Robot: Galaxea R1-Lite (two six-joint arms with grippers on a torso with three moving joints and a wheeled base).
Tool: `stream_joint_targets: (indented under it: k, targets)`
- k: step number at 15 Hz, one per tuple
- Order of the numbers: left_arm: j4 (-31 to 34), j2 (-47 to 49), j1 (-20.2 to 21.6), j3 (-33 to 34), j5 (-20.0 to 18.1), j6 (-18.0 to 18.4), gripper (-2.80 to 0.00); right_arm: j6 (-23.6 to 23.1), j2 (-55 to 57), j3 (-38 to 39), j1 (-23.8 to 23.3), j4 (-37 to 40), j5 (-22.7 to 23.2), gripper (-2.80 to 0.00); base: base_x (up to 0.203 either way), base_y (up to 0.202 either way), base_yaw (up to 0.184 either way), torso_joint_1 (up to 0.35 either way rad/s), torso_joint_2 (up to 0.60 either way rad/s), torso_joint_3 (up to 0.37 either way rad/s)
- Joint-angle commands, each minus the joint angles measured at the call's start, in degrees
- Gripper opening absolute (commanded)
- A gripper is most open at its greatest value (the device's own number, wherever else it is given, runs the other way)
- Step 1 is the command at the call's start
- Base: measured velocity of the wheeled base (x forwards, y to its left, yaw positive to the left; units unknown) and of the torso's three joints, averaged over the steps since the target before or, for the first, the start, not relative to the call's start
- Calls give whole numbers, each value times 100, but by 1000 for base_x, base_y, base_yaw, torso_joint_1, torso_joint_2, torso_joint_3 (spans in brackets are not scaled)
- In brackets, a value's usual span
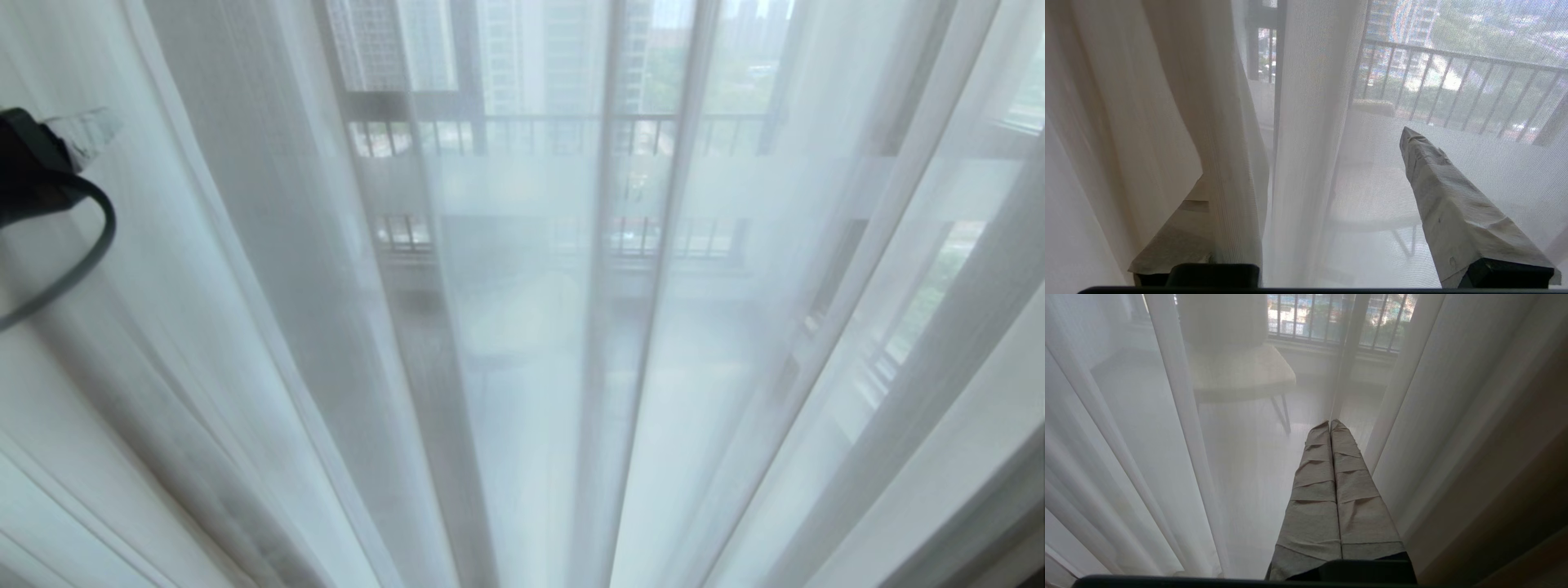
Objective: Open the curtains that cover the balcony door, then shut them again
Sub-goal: Close the inner curtains on both sides
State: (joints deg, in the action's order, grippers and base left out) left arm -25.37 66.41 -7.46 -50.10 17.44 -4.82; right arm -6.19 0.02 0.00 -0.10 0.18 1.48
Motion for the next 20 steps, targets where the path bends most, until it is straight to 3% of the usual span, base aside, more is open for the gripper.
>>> stream_joint_targets:
  k: [1,11,12,17,20]
  targets:
    - [-4,-242,-10,56,13,-1,0,-5,-2,0,1,-1,2,-280,0,0,0,0,0,0]
    - [639,-1965,-1,1131,53,112,0,-5,-2,0,1,-1,2,-280,0,0,0,0,0,0]
    - [653,-2067,-1,1190,42,113,-280,-5,-2,0,1,-1,2,-280,0,0,0,0,0,0]
    - [682,-2560,2,1562,29,184,-280,-5,-2,0,1,-1,2,-280,0,0,0,0,0,0]
    - [1041,-3044,16,1755,57,183,-280,-5,-2,0,1,-1,2,-280,0,0,0,0,0,0]
